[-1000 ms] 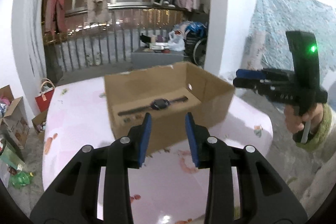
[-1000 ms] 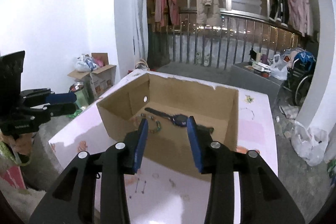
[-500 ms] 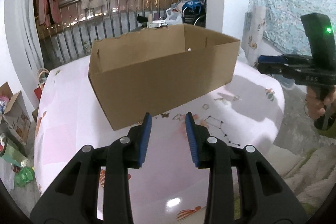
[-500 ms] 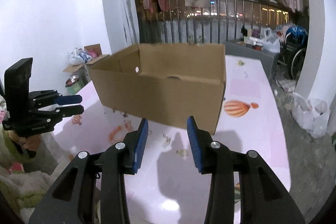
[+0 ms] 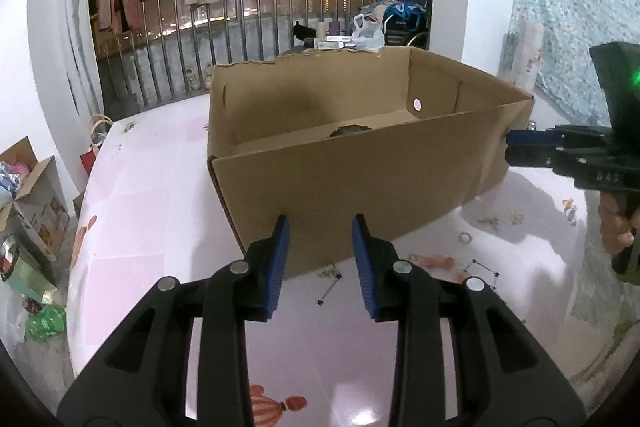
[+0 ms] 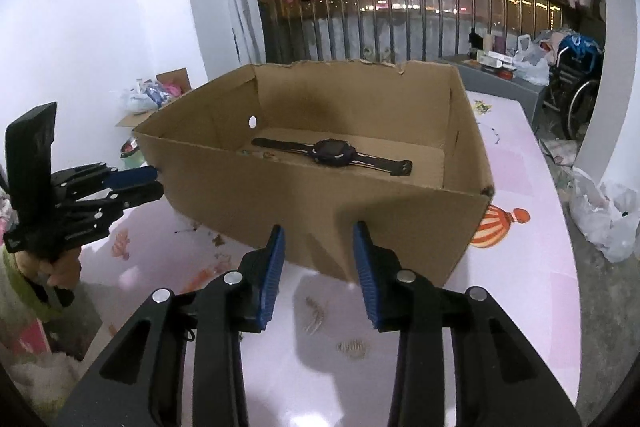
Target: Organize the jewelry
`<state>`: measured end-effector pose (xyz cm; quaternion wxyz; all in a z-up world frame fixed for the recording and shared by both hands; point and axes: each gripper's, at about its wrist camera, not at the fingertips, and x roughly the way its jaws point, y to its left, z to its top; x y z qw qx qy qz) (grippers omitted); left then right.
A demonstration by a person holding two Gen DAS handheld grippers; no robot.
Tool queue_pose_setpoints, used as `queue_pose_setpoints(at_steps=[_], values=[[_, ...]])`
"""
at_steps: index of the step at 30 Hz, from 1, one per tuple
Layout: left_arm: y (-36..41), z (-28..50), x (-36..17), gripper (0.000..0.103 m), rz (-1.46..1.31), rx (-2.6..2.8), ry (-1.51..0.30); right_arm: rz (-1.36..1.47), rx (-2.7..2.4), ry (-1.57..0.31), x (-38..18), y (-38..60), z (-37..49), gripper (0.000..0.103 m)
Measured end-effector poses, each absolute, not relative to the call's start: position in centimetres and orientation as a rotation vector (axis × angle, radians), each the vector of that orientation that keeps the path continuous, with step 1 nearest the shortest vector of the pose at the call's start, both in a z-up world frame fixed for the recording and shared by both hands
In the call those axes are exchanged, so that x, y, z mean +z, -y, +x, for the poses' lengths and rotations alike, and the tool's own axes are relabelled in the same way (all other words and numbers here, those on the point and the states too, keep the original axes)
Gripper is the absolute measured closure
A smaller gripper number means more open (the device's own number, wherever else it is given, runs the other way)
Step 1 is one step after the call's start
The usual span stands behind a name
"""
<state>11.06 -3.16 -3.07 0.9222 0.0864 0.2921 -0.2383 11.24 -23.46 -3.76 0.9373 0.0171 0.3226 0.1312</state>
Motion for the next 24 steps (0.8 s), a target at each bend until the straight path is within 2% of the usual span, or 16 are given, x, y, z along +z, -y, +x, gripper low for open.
queue_pose_setpoints(at_steps=[9,24], values=[[3.3,13.0,-3.3,0.073,0.185,-0.489,-0.591,0.04,0.248,-0.642,-4.2,23.4,12.9,0.069],[4.1,13.7,-8.1,0.073,0.167,-0.526,-0.773,-0.018,0.263,-0.667,-6.5,22.3,10.3,0.069]])
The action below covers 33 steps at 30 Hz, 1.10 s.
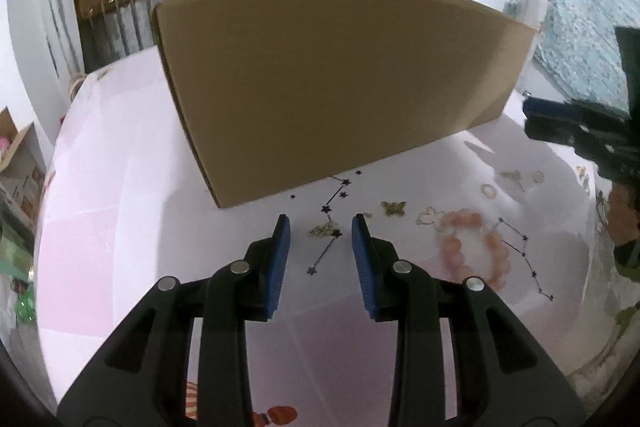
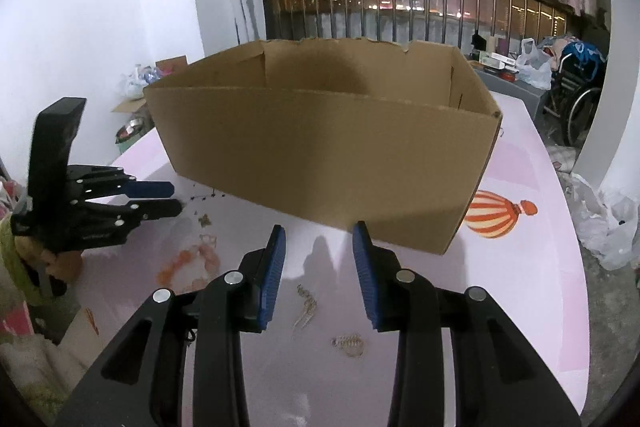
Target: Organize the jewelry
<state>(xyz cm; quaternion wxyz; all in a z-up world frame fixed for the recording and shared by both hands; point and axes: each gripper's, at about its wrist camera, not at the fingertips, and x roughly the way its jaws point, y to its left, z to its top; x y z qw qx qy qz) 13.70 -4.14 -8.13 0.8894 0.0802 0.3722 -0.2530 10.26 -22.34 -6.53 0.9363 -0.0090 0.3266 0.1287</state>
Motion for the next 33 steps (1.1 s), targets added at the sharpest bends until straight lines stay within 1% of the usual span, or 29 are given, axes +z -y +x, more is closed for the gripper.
queue_pose_setpoints(at_steps=[4,6,9,11,16,18,20,33], values=[[4.2,14.1,-8.2,0.073,0.143,-0.527,-0.778,-0.012,0.265,-0.677,-7.0,22.1,10.4,0.069],[4.5,14.1,-8.2,0.077,0.152,-0.522,-0.774,-0.011,0.266,-0.675,-7.0,22.0,10.4,0.069],[4.8,14.2,-8.2,0.086,0.188,-0.507,-0.768,-0.008,0.269,-0.671,-7.2,21.9,10.3,0.069],[4.9,14.1,-8.2,0.09,0.198,-0.497,-0.765,-0.007,0.269,-0.67,-7.2,21.8,10.3,0.069],[4.5,13.9,-8.2,0.092,0.21,-0.494,-0.761,-0.005,0.265,-0.67,-7.2,21.7,10.2,0.069],[4.6,13.7,-8.2,0.096,0.217,-0.498,-0.758,-0.004,0.258,-0.671,-7.2,21.8,10.2,0.069],[4.8,13.6,-8.2,0.098,0.228,-0.5,-0.755,-0.003,0.252,-0.671,-7.1,21.9,10.2,0.069],[4.7,13.1,-8.1,0.101,0.209,-0.503,-0.747,-0.002,0.201,-0.665,-6.6,23.2,9.1,0.069]])
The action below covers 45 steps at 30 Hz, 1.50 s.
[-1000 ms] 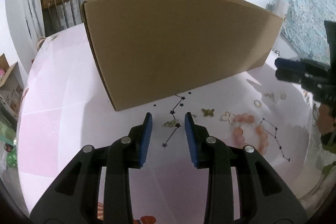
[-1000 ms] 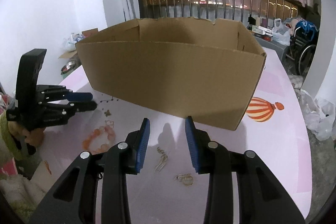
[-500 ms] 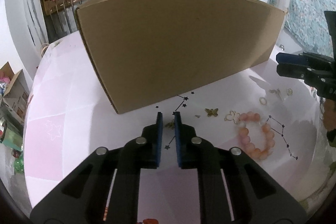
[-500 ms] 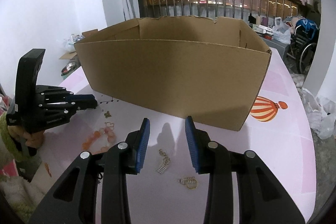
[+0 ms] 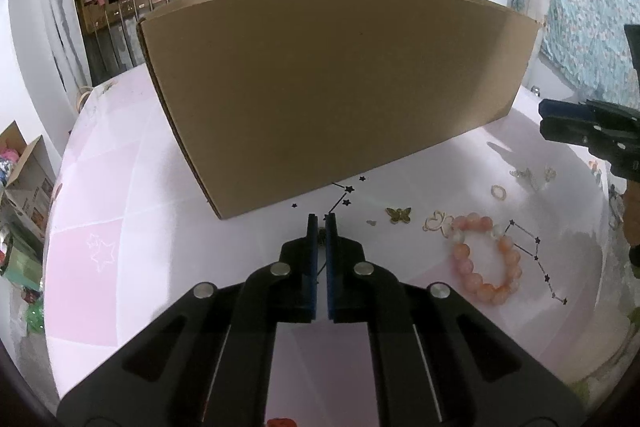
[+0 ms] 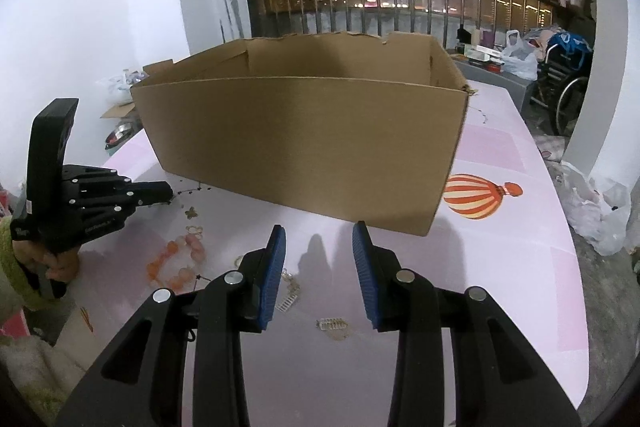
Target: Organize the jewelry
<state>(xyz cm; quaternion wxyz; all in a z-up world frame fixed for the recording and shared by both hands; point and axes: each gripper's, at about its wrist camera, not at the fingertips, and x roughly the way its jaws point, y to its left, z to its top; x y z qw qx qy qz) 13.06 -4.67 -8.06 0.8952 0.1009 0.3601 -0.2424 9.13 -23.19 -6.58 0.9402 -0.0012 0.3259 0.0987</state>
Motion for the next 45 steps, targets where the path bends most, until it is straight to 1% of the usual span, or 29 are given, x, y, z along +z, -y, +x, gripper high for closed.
queue_pose_setpoints(at_steps=[7,16,19,23,34,37,45], values=[[3.9,13.5,-7.8,0.102,0.154,-0.506,-0.753,-0.031,0.188,-0.669,-6.2,24.1,8.0,0.069],[3.7,13.3,-6.4,0.102,0.125,-0.501,-0.714,-0.053,0.259,-0.723,-7.6,24.1,7.4,0.069],[3.7,13.1,-6.0,0.102,0.125,-0.497,-0.701,-0.071,0.289,-0.742,-8.0,23.8,7.6,0.073],[3.5,13.2,-5.7,0.102,0.119,-0.497,-0.696,-0.091,0.299,-0.766,-8.5,23.7,7.6,0.077],[3.1,13.6,-5.8,0.102,0.114,-0.491,-0.703,-0.128,0.277,-0.782,-8.9,23.9,7.6,0.077],[2.7,13.7,-5.8,0.102,0.11,-0.491,-0.705,-0.118,0.279,-0.791,-8.9,24.3,7.8,0.08],[2.6,13.8,-5.9,0.102,0.111,-0.495,-0.713,-0.071,0.303,-0.815,-9.1,25.0,8.2,0.085]])
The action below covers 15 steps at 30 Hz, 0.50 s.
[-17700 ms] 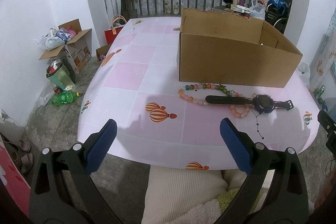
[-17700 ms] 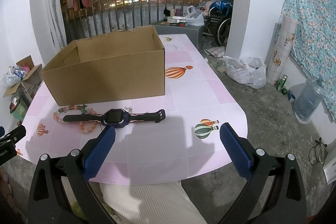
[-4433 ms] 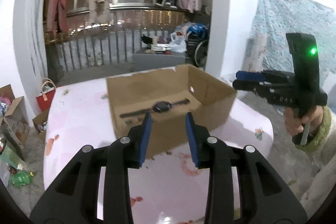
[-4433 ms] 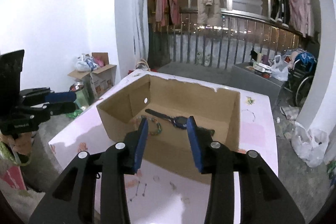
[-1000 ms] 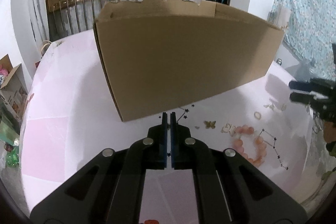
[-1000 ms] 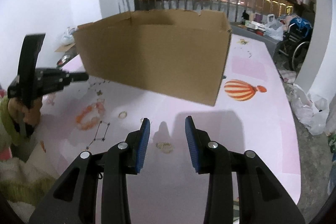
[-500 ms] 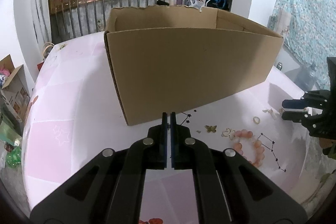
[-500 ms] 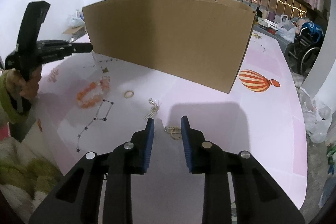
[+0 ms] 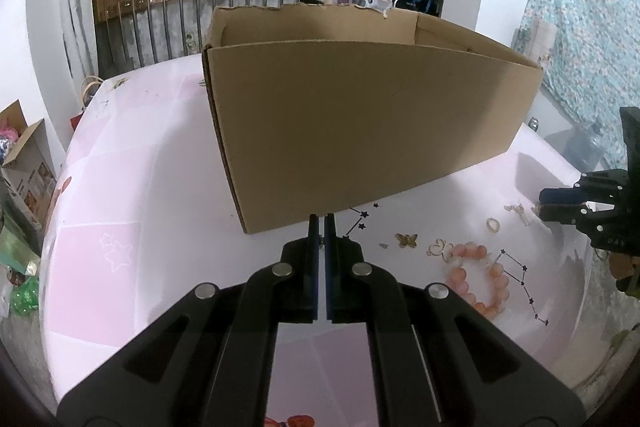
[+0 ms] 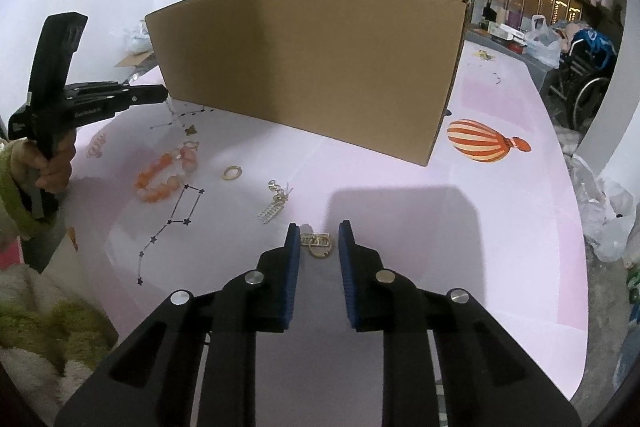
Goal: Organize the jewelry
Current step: 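Close the right gripper on the small gold charm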
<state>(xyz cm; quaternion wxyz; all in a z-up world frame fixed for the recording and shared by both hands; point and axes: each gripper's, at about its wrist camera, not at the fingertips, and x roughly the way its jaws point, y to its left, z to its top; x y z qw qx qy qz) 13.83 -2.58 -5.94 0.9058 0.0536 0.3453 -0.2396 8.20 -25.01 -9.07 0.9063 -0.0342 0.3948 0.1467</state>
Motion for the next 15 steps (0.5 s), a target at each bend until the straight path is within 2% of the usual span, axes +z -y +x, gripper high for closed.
queue_pose_setpoints(at_steps=[3,15], values=[[2.56,13.91,-5.97,0.102,0.11,-0.495,-0.714,-0.046,0.304,-0.823,-9.08,25.35,8.27,0.09],[2.61,13.99,-5.99,0.102,0.108,-0.493,-0.71,-0.016,0.29,-0.815,-9.12,25.49,8.01,0.092]])
